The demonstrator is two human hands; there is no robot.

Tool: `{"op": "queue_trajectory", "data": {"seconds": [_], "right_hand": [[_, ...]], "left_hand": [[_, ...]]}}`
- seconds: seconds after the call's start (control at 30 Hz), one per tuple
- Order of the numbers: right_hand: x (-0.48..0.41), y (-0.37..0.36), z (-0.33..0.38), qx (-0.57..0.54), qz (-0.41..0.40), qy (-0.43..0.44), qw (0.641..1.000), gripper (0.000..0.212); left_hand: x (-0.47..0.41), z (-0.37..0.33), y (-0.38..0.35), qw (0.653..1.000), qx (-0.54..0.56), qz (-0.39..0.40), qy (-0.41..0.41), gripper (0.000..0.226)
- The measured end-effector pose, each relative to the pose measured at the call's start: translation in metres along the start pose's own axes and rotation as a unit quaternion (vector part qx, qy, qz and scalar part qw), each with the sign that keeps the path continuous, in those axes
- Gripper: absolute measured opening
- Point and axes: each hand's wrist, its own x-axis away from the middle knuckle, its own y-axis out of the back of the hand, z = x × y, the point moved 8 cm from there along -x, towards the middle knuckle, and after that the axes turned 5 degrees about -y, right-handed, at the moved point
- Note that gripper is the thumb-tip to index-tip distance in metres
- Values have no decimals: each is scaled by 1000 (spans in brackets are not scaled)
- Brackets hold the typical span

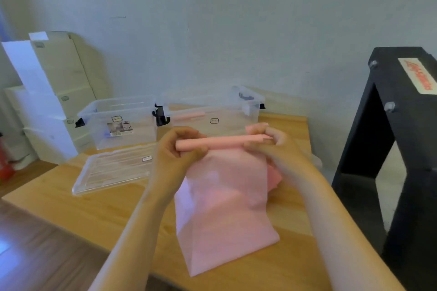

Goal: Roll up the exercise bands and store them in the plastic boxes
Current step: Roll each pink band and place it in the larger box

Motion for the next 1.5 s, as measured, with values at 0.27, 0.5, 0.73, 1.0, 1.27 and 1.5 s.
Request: {"op": "queue_trajectory", "data": {"seconds": [0.27, 0.5, 0.73, 1.0, 1.27, 1.5], "right_hand": [[-10, 2, -41, -39, -26, 0, 999, 17], [-1, 5, -52, -48, -47, 12, 998, 27], [10, 9, -58, -71, -146, 40, 986, 26], [10, 16, -60, -77, -190, 59, 977, 10], [12, 18, -57, -49, -198, 91, 975, 4], [7, 20, -59, -62, -185, 71, 978, 9]], "left_hand": [[28, 58, -3, 986, 73, -46, 140, 11], [28, 58, -11, 991, 39, -14, 125, 17], [36, 56, -5, 991, 49, -63, 109, 20], [31, 62, -8, 990, 39, -65, 120, 14], [27, 67, -13, 989, 48, -42, 131, 30], [26, 72, -8, 987, 72, -17, 142, 23]]}}
